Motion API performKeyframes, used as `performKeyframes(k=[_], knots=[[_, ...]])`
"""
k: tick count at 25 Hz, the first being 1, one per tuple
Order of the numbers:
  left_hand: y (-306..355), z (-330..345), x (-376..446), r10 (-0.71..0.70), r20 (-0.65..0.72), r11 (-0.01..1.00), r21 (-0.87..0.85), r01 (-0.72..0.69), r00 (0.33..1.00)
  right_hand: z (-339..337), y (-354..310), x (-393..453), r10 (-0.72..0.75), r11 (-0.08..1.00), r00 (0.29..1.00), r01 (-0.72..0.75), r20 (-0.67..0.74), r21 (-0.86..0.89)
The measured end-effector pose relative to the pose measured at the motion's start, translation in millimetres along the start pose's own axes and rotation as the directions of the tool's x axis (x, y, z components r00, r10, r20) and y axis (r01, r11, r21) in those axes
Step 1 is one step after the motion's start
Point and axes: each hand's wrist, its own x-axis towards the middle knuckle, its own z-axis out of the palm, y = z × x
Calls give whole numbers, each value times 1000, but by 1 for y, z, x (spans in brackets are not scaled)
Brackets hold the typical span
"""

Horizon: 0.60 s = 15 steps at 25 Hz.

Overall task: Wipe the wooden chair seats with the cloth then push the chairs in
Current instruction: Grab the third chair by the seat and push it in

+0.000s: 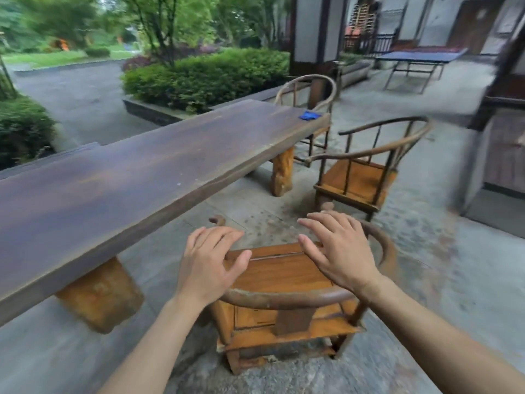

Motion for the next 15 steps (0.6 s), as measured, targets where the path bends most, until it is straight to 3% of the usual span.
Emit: performKeyframes(k=[11, 15], knots=[[36, 4, -4, 7, 56, 998, -60, -4, 998, -41, 23, -50, 81, 996, 997, -82, -14, -40], [45, 11, -19, 46, -54, 994, -99, -51, 997, -33, 26, -76, 92, 996, 991, -93, -98, -2]])
